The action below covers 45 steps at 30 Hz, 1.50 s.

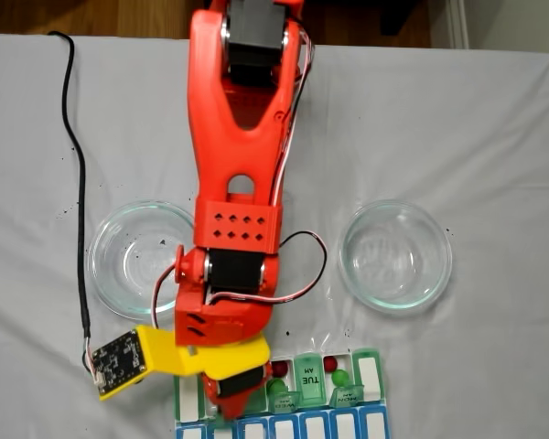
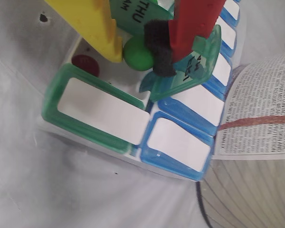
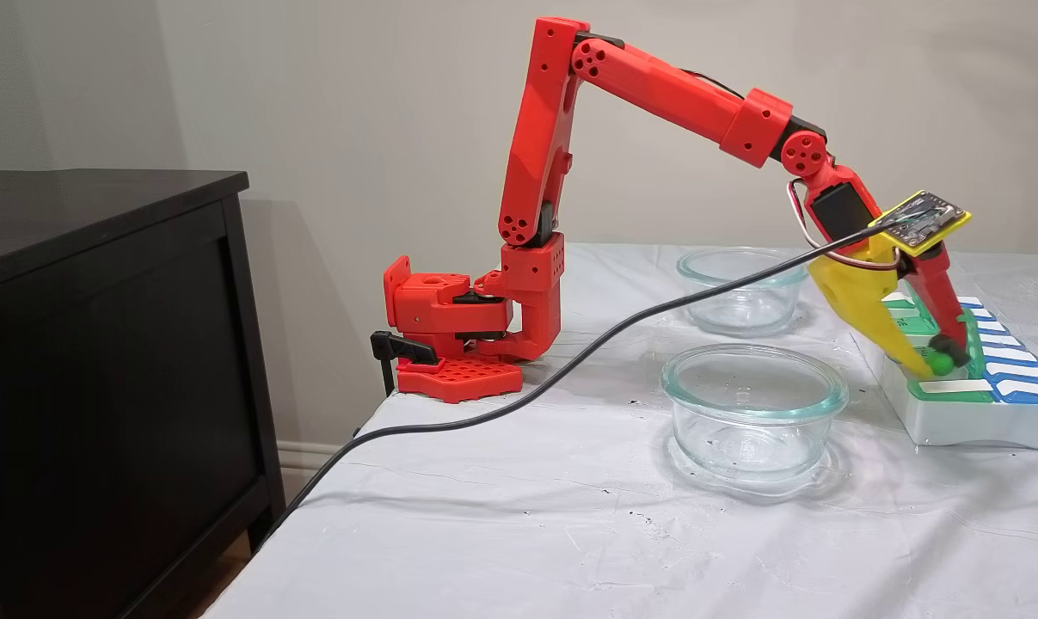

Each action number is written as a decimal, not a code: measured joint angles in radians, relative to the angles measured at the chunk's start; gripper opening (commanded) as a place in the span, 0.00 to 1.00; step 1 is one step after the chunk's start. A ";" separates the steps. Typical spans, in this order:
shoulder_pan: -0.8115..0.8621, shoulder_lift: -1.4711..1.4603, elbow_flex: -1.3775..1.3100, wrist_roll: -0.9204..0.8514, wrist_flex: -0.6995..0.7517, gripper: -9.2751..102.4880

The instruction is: Sort medicines into box.

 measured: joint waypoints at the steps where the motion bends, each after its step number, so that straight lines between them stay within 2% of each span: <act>1: 0.000 0.000 0.000 -0.009 -0.005 0.23; 11: 0.002 0.000 0.000 -0.100 0.069 0.26; 13: 0.002 0.003 0.000 -0.112 0.089 0.24; 16: 0.002 0.025 0.000 -0.126 0.121 0.09; 17: 0.002 0.043 0.000 -0.126 0.135 0.08; 25: -0.071 0.167 -0.046 -0.083 0.328 0.08; 28: -0.120 0.239 -0.054 -0.034 0.350 0.08; 31: -0.166 0.290 -0.054 0.017 0.341 0.08; 36: -0.290 0.357 -0.005 0.146 0.202 0.08; 45: -0.347 0.354 0.078 0.192 0.037 0.08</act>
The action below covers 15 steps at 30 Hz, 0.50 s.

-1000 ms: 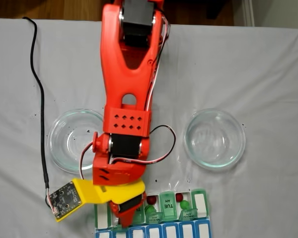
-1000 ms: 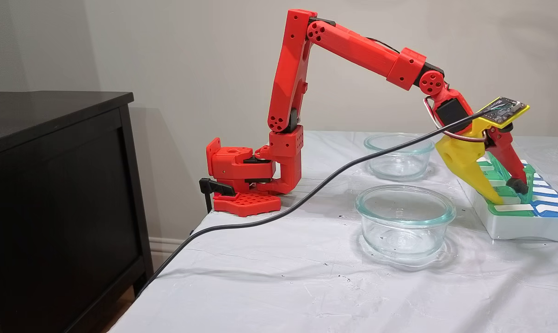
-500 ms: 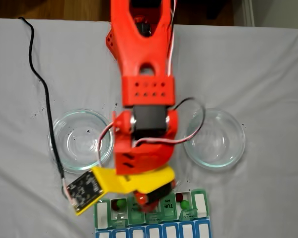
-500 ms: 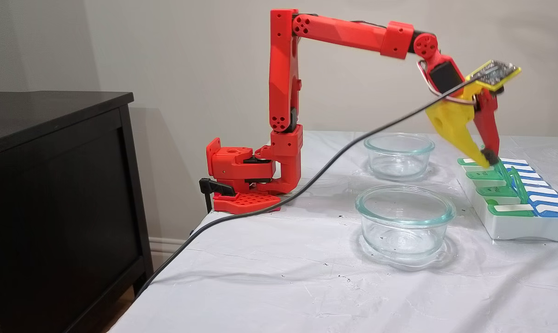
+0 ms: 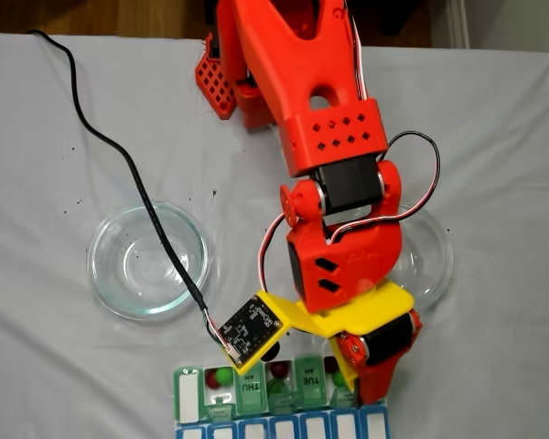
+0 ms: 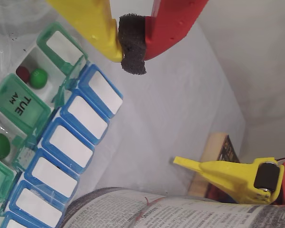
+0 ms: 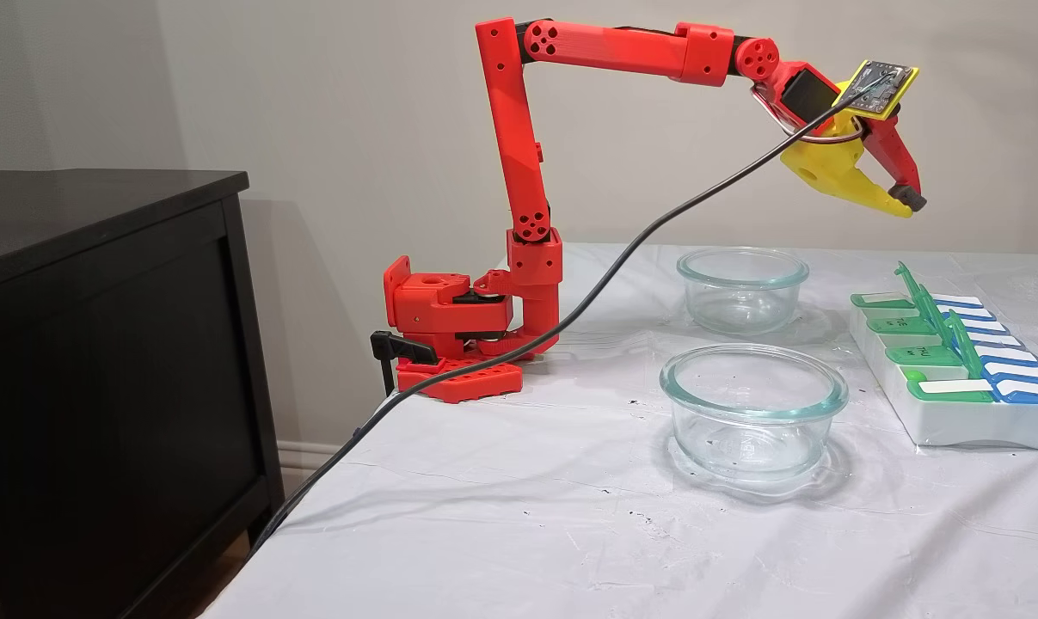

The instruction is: Sort medicines into box.

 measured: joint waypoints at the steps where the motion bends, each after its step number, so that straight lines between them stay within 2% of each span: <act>1: 0.000 -0.006 0.000 0.000 -0.011 0.08; 15: 0.020 -0.083 0.098 -0.017 -0.201 0.08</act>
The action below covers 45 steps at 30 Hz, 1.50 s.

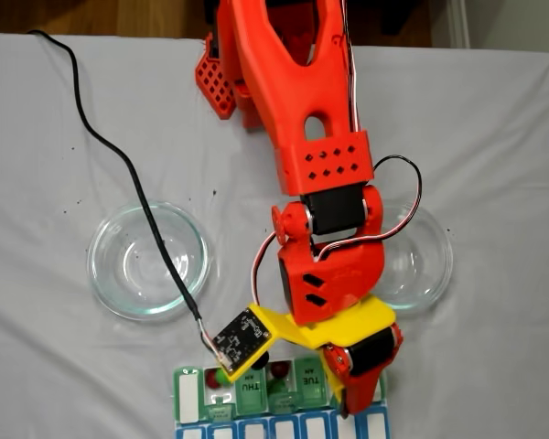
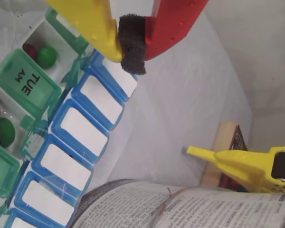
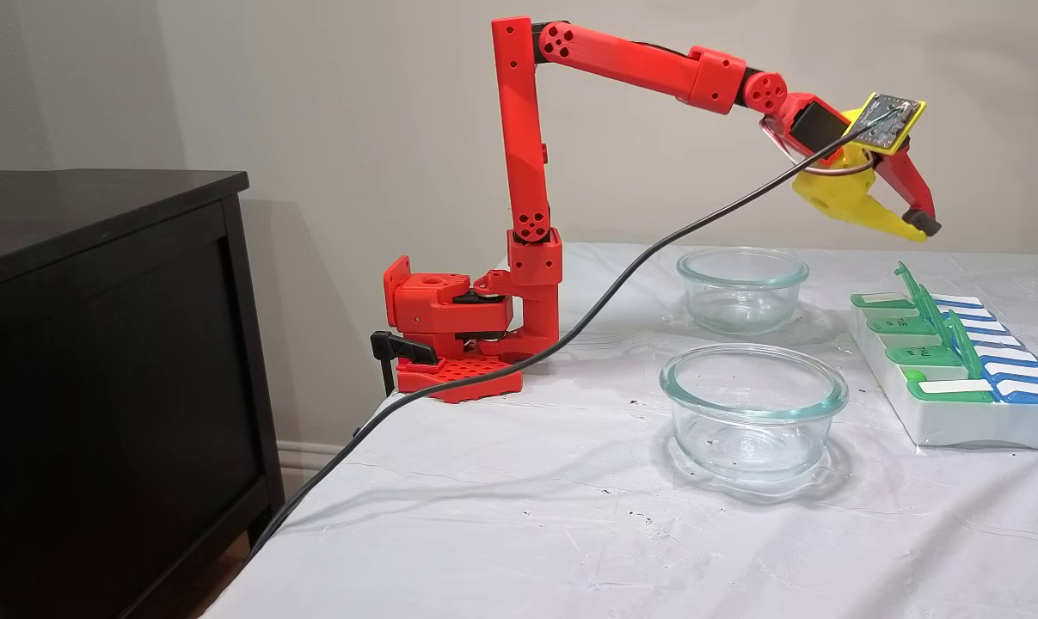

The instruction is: Sort medicines into box.

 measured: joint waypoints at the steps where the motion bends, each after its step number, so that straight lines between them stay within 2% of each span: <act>1: -0.002 -0.005 0.005 -0.005 -0.011 0.08; 13: -0.008 -0.077 0.005 -0.020 -0.034 0.08; 21: -0.029 -0.077 -0.017 -0.038 0.209 0.08; 28: -0.025 -0.153 -0.081 -0.040 0.288 0.08; 37: -0.002 -0.195 -0.112 -0.080 0.319 0.08; 45: -0.032 -0.290 -0.235 -0.124 0.488 0.08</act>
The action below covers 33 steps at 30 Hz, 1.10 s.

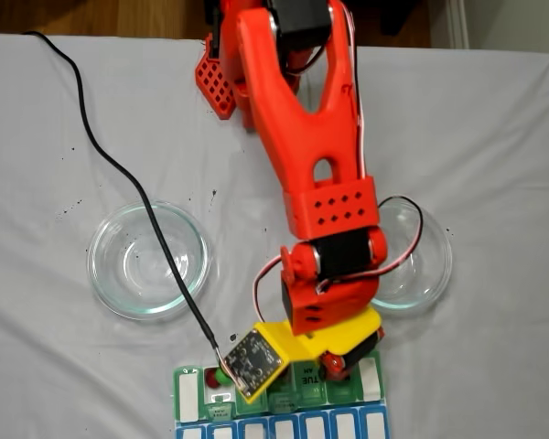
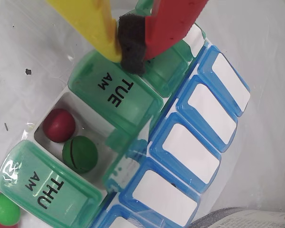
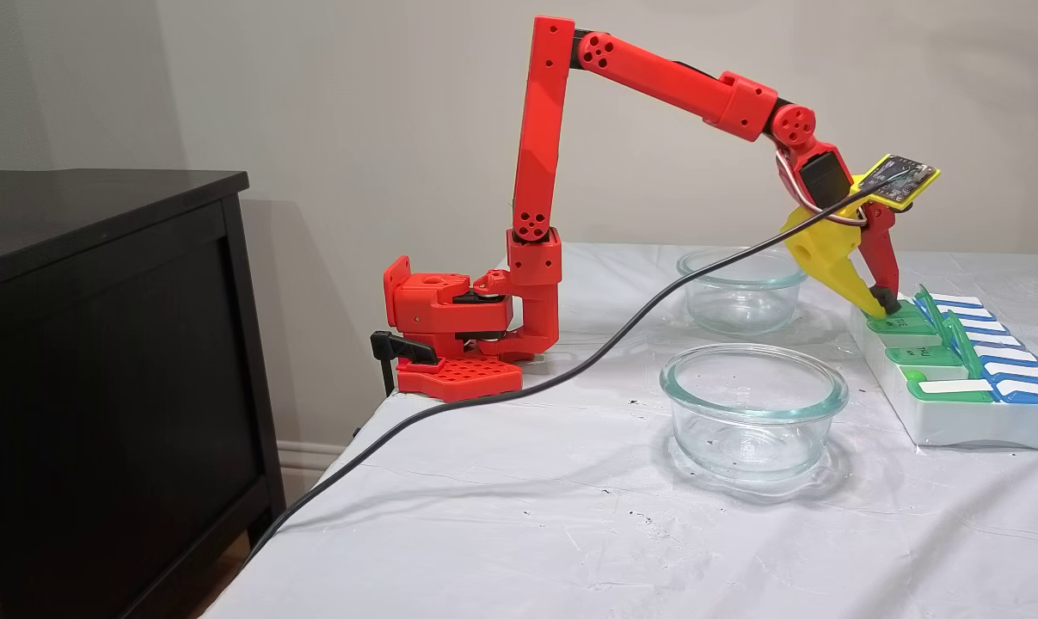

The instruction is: Sort medicines into box.

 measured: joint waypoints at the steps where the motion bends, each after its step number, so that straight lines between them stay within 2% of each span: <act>1: -0.003 -0.006 -0.011 -0.002 0.017 0.08; 4: -0.011 -0.011 -0.025 -0.005 0.043 0.08; 8: -0.028 0.006 0.011 -0.044 0.008 0.08; 11: -0.046 0.074 0.127 -0.129 -0.087 0.08; 17: -0.127 0.213 0.483 -0.407 -0.337 0.08; 24: -0.130 0.207 0.523 -0.607 -0.433 0.08; 28: -0.097 0.215 0.502 -0.569 -0.388 0.08; 33: -0.048 0.245 0.353 -0.362 -0.239 0.08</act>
